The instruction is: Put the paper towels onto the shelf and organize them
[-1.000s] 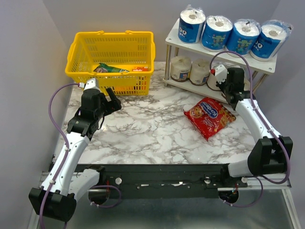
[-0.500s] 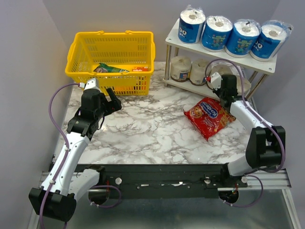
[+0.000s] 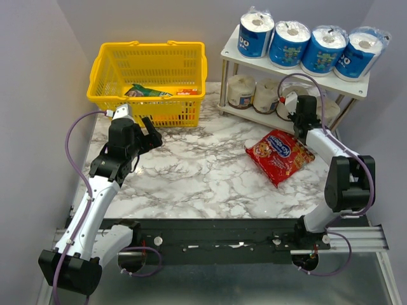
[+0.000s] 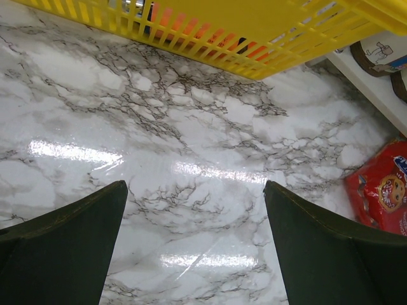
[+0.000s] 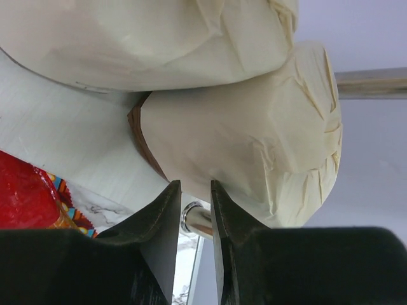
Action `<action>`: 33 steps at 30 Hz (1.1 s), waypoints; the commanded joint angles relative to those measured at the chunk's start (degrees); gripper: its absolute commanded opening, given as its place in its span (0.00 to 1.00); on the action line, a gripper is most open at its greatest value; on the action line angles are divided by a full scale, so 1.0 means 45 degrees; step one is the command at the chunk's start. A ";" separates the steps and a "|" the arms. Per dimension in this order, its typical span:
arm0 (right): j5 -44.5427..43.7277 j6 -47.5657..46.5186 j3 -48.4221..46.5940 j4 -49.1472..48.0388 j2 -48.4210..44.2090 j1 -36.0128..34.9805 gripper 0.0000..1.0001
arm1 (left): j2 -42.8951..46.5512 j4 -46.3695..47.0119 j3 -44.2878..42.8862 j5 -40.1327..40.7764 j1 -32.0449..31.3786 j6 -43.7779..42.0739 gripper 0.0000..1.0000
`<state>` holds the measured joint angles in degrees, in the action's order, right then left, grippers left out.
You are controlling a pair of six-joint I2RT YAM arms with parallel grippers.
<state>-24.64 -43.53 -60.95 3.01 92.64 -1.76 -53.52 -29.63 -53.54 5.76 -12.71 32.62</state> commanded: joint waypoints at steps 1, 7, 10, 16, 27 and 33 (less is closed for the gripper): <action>0.0026 0.0492 -0.0402 -0.0319 0.0079 0.0021 0.33 | 0.0017 0.0099 0.0120 0.0107 0.0051 -0.0159 0.99; 0.2524 0.2424 0.0398 0.2040 -0.2750 -0.1070 0.38 | 0.0524 0.0547 0.0295 -0.0614 0.0051 -0.0296 0.99; 0.3559 0.3654 0.0770 0.3000 -0.4639 -0.2220 0.44 | 0.1050 0.1483 0.0626 -0.2324 -0.0085 -0.0374 0.99; 0.6295 0.7653 0.1298 0.3649 -0.8804 -0.3690 0.81 | 0.1658 0.3165 0.0475 -0.5123 -0.0535 -0.0335 0.99; 0.8370 1.6167 0.1902 0.5503 -1.3257 -0.3711 1.00 | 0.3355 0.4418 -0.0056 -0.7940 -0.0769 -0.0818 0.99; 0.8368 1.6432 0.3074 0.5055 -1.5213 -0.3691 1.00 | 0.4275 0.2620 -0.0173 -0.6748 -0.0926 -0.2366 0.99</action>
<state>12.47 24.97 -49.19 24.88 29.17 -18.33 -36.03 -13.13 -53.17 -25.91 -16.53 27.51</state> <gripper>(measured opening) 0.997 0.988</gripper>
